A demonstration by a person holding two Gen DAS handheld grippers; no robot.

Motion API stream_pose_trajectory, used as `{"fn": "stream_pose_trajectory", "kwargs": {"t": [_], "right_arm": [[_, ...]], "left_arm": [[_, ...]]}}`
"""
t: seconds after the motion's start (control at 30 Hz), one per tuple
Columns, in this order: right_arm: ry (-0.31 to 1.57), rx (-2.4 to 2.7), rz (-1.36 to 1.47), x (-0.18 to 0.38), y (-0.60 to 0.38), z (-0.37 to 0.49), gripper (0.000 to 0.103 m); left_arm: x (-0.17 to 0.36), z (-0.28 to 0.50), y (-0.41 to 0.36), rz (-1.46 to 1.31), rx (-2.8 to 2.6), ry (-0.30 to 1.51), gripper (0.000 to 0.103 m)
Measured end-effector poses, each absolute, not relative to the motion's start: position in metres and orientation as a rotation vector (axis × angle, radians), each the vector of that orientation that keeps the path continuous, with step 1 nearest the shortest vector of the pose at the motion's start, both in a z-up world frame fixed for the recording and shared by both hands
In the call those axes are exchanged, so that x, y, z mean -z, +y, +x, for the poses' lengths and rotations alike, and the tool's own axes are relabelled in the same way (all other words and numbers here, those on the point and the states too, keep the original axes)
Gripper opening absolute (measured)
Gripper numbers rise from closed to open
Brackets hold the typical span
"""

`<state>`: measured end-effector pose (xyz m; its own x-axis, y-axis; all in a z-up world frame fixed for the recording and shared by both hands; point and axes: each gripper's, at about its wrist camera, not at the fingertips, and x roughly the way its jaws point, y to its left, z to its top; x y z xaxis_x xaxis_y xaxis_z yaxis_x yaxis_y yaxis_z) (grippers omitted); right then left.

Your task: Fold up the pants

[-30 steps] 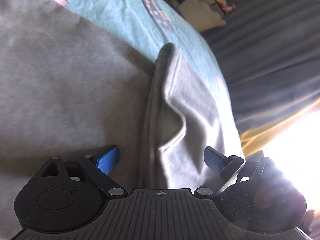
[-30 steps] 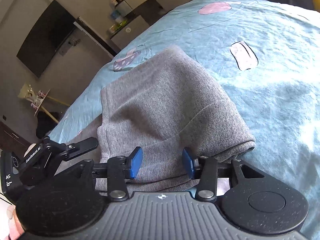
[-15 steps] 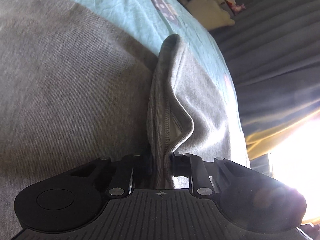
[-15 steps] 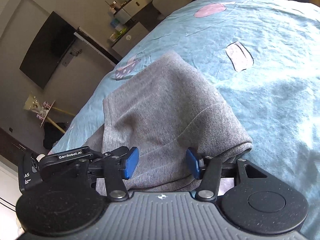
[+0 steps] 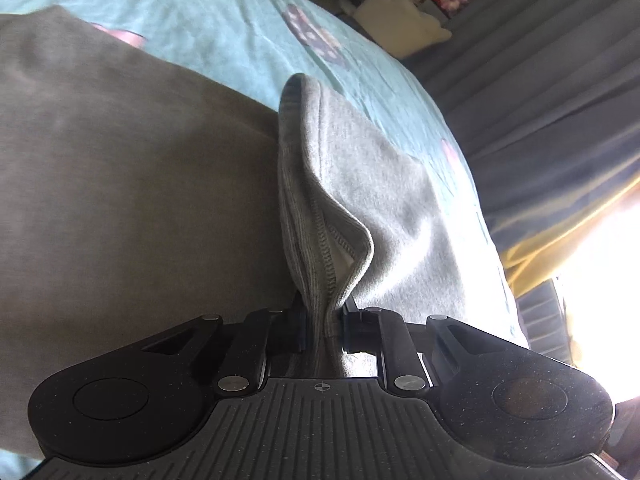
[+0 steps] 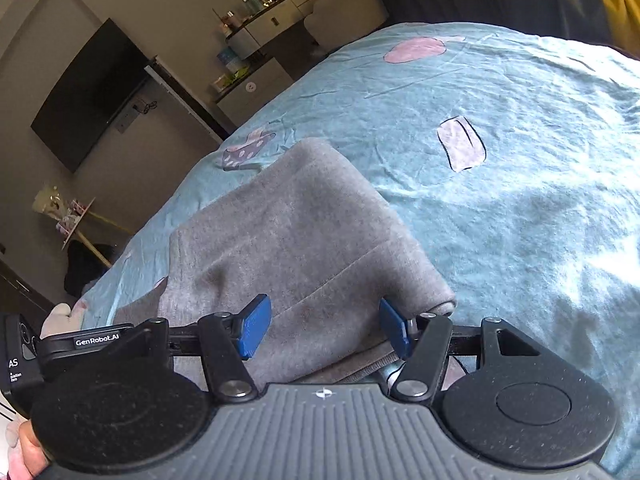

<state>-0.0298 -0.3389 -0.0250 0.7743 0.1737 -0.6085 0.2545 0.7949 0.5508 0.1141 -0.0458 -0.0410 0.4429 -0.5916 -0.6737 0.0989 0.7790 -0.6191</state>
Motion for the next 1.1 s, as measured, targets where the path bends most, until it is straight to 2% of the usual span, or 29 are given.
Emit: {"fn": "stream_pose_trajectory", "kwargs": {"t": [0.1, 0.17, 0.37, 0.47, 0.5, 0.53, 0.63, 0.67, 0.7, 0.73, 0.8, 0.97, 1.1], "right_arm": [[0.701, 0.037, 0.64, 0.023, -0.335, -0.03, 0.066], [0.713, 0.05, 0.636, 0.025, -0.333, -0.028, 0.076], [0.724, 0.076, 0.642, 0.029, -0.333, -0.023, 0.075], [0.724, 0.081, 0.604, 0.029, -0.328, -0.021, 0.072], [0.723, 0.086, 0.595, 0.029, -0.326, -0.021, 0.071], [0.727, 0.094, 0.587, 0.028, -0.325, -0.02, 0.068], [0.725, 0.127, 0.526, 0.02, -0.319, -0.018, 0.05], [0.703, 0.115, 0.5, 0.015, -0.315, -0.019, 0.047], [0.678, 0.103, 0.471, 0.01, -0.311, -0.02, 0.047], [0.653, 0.091, 0.427, 0.006, -0.304, -0.019, 0.047], [0.649, 0.051, 0.352, 0.003, -0.291, -0.014, 0.047], [0.794, 0.04, 0.327, 0.029, -0.278, 0.011, 0.047], [0.78, 0.042, 0.363, 0.028, -0.28, 0.007, 0.047]], "left_arm": [[0.046, 0.108, -0.009, -0.569, 0.4, 1.03, 0.018], [0.049, 0.105, 0.006, -0.538, 0.368, 1.041, 0.021], [0.054, 0.109, 0.016, -0.594, 0.353, 1.029, 0.031], [0.055, 0.115, 0.012, -0.629, 0.35, 1.003, 0.045], [0.057, 0.119, 0.011, -0.656, 0.357, 0.995, 0.055], [0.059, 0.123, 0.01, -0.681, 0.37, 0.99, 0.058], [0.067, 0.133, 0.013, -0.745, 0.368, 0.985, 0.057], [0.071, 0.135, 0.015, -0.79, 0.374, 0.98, 0.057], [0.076, 0.136, 0.019, -0.841, 0.381, 0.976, 0.055], [0.08, 0.137, 0.021, -0.876, 0.378, 0.974, 0.043], [0.089, 0.138, 0.027, -0.903, 0.362, 0.985, 0.028], [0.092, 0.135, 0.032, -0.945, 0.392, 0.965, 0.019], [0.076, 0.126, 0.03, -0.9, 0.407, 0.901, 0.016]]}}
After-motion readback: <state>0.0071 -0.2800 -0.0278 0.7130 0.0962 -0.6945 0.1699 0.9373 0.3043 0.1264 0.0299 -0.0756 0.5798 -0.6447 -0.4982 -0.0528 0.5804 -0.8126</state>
